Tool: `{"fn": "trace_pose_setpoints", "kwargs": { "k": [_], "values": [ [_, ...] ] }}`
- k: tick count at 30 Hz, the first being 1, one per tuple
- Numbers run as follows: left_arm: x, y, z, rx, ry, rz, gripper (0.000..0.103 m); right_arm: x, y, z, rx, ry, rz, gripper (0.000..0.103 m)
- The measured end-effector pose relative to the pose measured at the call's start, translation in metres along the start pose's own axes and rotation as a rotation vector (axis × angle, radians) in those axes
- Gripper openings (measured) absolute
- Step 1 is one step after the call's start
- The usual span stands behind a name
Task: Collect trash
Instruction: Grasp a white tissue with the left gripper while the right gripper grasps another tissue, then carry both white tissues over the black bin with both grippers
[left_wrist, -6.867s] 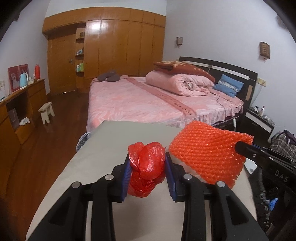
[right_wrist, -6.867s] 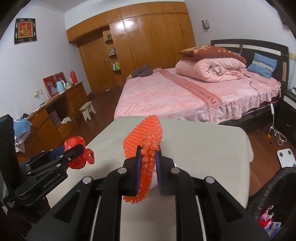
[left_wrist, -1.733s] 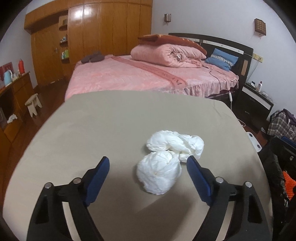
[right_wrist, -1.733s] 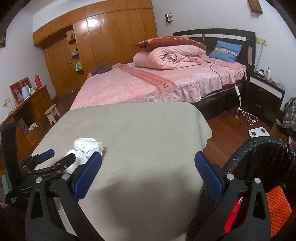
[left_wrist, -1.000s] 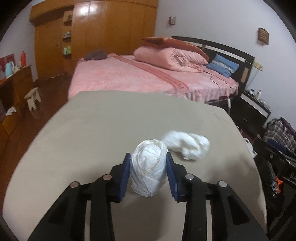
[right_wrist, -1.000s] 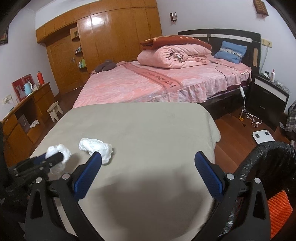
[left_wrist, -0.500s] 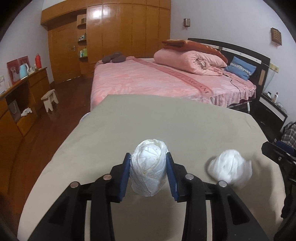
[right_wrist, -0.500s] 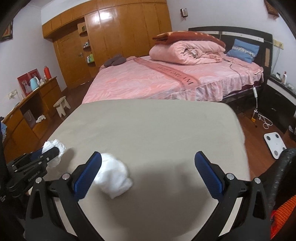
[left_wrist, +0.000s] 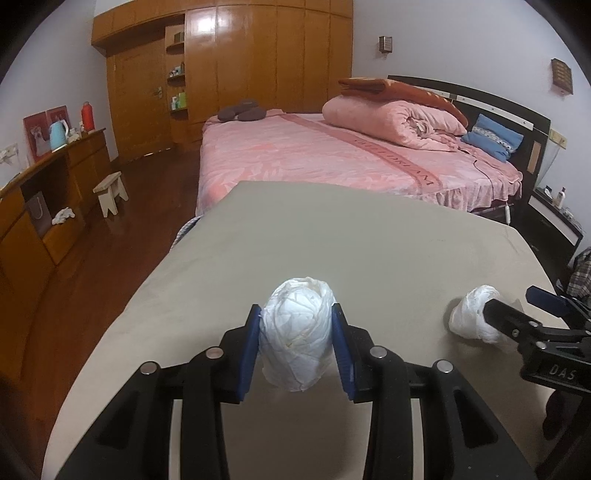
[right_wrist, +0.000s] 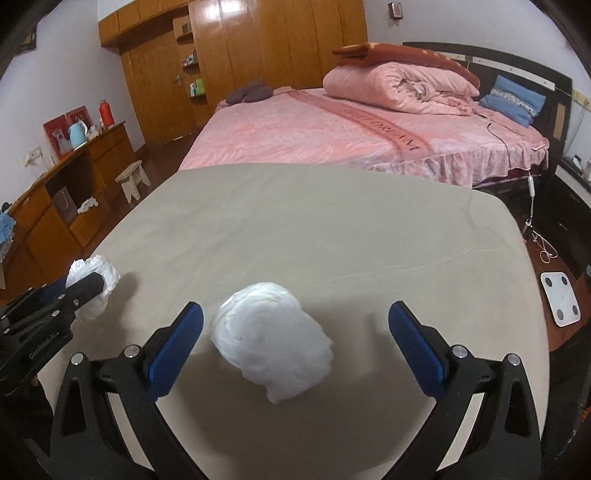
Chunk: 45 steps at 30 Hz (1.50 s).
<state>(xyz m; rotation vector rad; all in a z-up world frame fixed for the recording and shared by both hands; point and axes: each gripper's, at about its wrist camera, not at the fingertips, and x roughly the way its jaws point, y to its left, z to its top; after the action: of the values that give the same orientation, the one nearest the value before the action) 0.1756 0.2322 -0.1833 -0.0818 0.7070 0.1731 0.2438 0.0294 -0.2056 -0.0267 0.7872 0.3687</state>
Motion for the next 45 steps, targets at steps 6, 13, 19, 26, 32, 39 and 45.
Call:
{"fn": "trace_pose_setpoints", "kwargs": {
  "k": [6, 13, 19, 26, 32, 39, 45],
  "values": [
    [0.001, 0.002, -0.001, -0.011, 0.003, -0.002, 0.037, 0.01, 0.01, -0.003, -0.035, 0.046, 0.022, 0.09],
    [-0.001, 0.003, -0.003, -0.009, 0.001, -0.004, 0.037, 0.014, 0.012, -0.005, -0.029, 0.101, 0.09, 0.049],
    [-0.012, -0.002, -0.001, -0.002, -0.017, -0.009, 0.037, -0.001, 0.018, -0.005, -0.039, 0.075, 0.11, 0.045],
    [-0.032, -0.018, 0.007, 0.018, -0.045, -0.024, 0.037, -0.032, 0.001, 0.006, 0.0, 0.01, 0.1, 0.045],
    [-0.054, -0.039, 0.016, 0.05, -0.073, -0.041, 0.037, -0.066, -0.017, 0.014, 0.018, -0.044, 0.087, 0.046],
    [-0.085, -0.072, 0.028, 0.083, -0.115, -0.084, 0.037, -0.111, -0.033, 0.016, 0.021, -0.107, 0.063, 0.046],
    [-0.113, -0.095, 0.035, 0.096, -0.155, -0.129, 0.037, -0.149, -0.051, 0.017, 0.034, -0.152, 0.05, 0.047]
  ]
}}
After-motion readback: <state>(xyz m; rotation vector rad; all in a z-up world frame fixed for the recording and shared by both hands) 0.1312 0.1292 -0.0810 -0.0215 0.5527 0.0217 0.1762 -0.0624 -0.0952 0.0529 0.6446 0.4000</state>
